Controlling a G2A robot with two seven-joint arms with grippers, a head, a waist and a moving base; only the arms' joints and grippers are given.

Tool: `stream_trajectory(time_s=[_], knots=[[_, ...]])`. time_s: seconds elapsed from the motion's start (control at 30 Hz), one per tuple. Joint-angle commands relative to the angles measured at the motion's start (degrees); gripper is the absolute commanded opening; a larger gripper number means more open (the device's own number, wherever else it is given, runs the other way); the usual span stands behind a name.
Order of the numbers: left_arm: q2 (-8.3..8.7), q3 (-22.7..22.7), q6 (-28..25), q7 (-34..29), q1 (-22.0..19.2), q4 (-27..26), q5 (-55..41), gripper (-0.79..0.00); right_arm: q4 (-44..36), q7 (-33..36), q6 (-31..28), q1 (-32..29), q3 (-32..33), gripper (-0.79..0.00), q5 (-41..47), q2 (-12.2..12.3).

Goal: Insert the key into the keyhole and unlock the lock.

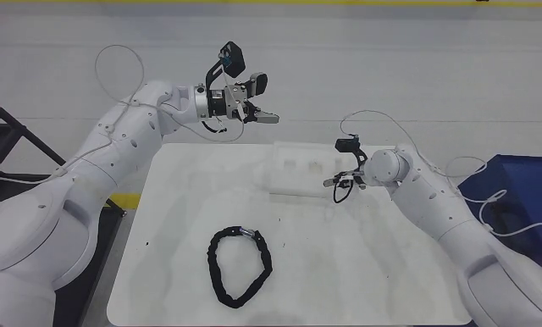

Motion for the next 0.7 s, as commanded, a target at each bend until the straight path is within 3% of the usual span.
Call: stream_trajectory(time_s=[0.0,0.07,0.37,0.67], knots=[[0.00,0.00,0.00,0.00,0.00,0.00,0.00,0.000,-0.55,1.21,1.07,-0.36,0.42,0.000,0.15,0.13],[0.00,0.00,0.00,0.00,0.00,0.00,0.00,0.000,-1.13,1.97,1.85,-0.72,0.89,0.000,0.51,0.19],[0.00,0.00,0.00,0.00,0.00,0.00,0.00,0.000,-2.70,2.46,5.33,-1.27,1.05,-0.388,-3.08,-0.03],[0.00,0.00,0.00,0.00,0.00,0.00,0.00,0.000,-1.33,2.11,7.37,-1.02,1.17,-0.483,-4.43,-1.07]])
